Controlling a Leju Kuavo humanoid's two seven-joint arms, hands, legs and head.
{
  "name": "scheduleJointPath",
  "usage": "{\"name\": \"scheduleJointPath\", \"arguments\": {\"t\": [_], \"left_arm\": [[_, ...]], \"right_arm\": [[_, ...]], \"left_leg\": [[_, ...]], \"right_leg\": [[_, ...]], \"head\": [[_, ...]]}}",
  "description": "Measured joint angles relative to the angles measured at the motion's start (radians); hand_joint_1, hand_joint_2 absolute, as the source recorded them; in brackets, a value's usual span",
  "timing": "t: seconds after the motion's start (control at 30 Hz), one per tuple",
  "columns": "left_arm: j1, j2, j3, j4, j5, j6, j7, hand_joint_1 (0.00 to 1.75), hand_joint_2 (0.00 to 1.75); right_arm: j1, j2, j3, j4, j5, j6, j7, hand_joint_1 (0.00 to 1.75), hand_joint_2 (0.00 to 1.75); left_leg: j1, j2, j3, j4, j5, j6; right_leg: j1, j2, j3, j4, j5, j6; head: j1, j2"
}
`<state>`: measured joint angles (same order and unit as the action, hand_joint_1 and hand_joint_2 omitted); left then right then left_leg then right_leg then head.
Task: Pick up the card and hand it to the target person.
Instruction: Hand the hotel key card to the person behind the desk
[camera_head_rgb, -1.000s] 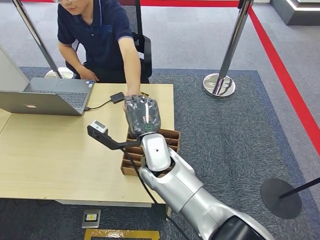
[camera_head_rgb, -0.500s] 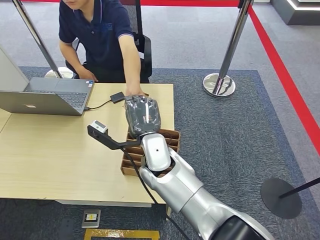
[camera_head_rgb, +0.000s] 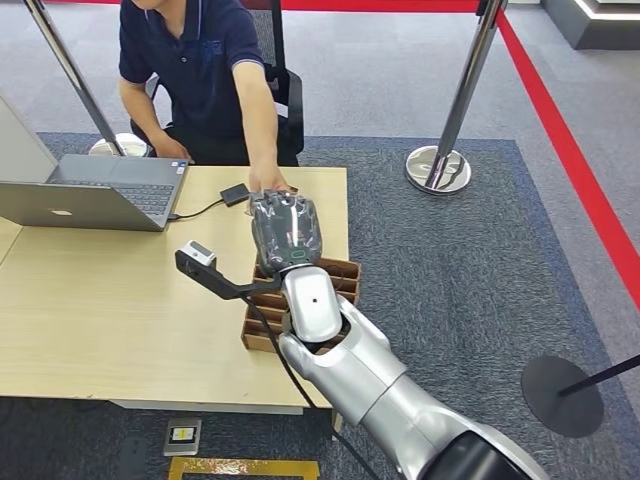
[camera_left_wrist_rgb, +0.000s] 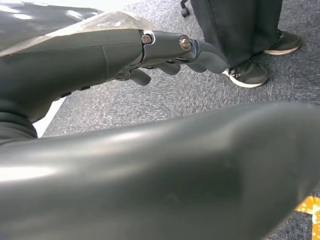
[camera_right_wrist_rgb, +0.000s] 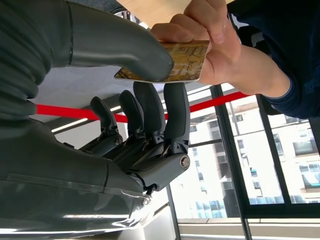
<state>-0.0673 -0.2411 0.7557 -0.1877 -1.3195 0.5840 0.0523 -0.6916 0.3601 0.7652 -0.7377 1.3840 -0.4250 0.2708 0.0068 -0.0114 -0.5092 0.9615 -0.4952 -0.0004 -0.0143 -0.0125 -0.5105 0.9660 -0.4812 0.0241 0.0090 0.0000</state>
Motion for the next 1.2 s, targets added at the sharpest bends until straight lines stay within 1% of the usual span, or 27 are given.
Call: {"name": "scheduleJointPath", "arguments": {"t": [1.2], "left_arm": [[0.0,0.0,0.0,0.0,0.0,0.0,0.0,0.0,0.0]], "right_arm": [[-0.002,0.0,0.0,0.005,0.0,0.0,0.0,1.36,1.75]], "left_leg": [[0.0,0.0,-0.001,0.0,0.0,0.0]], "right_leg": [[0.0,0.0,-0.001,0.0,0.0,0.0]], "head": [[0.0,0.0]]}}
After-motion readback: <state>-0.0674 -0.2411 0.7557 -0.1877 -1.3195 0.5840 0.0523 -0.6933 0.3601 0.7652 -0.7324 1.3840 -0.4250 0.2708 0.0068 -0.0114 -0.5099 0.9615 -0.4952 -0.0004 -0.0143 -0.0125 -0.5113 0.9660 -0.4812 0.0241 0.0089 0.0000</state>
